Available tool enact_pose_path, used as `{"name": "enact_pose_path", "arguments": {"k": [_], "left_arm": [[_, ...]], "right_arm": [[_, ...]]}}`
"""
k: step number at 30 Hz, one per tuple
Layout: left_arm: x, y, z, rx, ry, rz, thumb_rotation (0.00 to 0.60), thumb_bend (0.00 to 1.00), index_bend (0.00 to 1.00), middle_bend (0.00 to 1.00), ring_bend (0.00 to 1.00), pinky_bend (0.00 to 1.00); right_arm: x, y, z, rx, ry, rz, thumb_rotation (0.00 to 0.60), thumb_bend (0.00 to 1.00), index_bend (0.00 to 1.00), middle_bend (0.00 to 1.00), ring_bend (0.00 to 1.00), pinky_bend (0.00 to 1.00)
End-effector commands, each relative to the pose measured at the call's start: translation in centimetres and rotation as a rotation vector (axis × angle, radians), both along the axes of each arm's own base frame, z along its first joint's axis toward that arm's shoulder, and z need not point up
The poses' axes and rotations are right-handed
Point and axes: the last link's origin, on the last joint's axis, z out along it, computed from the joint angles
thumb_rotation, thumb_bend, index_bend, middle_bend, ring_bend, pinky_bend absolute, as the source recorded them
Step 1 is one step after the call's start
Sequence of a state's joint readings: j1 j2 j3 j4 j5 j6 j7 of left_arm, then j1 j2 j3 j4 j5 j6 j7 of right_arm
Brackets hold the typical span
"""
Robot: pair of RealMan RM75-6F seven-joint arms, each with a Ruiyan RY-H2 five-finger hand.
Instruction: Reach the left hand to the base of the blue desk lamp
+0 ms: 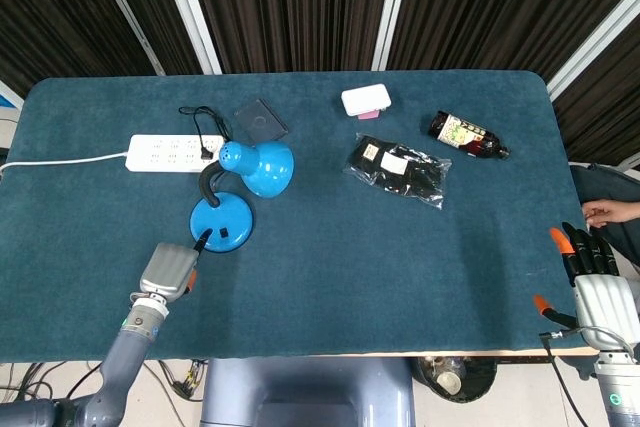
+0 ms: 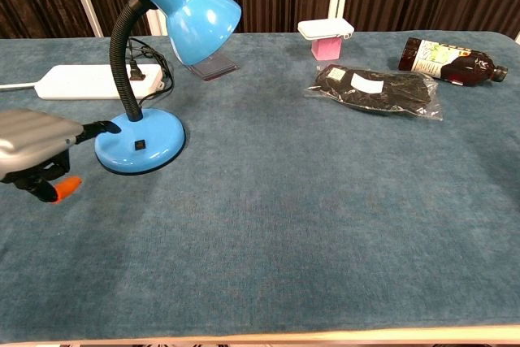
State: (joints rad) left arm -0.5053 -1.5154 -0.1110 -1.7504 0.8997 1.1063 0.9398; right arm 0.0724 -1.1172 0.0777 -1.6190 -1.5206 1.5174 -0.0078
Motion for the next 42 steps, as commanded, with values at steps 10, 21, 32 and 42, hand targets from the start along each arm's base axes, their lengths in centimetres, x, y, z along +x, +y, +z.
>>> {"name": "enact_pose_path", "arguments": {"k": [10, 21, 32, 42], "left_arm": [[0.7, 0.7, -1.6, -0.019, 0.001, 0.025, 0.6, 0.51, 0.0, 0.94, 0.87, 0.92], [1.4, 0.6, -2.4, -0.031, -0.009, 0.017, 0.6, 0.51, 0.0, 0.94, 0.87, 0.92], [1.0, -0.3, -2.9, -0.056, 0.001, 0.02, 0.6, 0.51, 0.0, 0.94, 0.87, 0.92], [0.5, -0.4, -2.9, -0.035, -0.008, 0.009, 0.6, 0.51, 0.0, 0.93, 0.87, 0.92]], "right_arm": [[0.1, -0.1, 0.0, 0.002, -0.006, 0.0, 0.6, 0.25, 0.0, 0.0, 0.0, 0.0], [0.1, -0.1, 0.0, 0.003, -0.006, 0.0, 0.6, 0.25, 0.0, 0.0, 0.0, 0.0], [0.1, -0.1, 0.0, 0.0, -0.009, 0.001, 0.6, 0.25, 0.0, 0.0, 0.0, 0.0], [0.2, -0.1, 0.1, -0.001, -0.009, 0.002, 0.6, 0.25, 0.0, 0.0, 0.0, 0.0]]}}
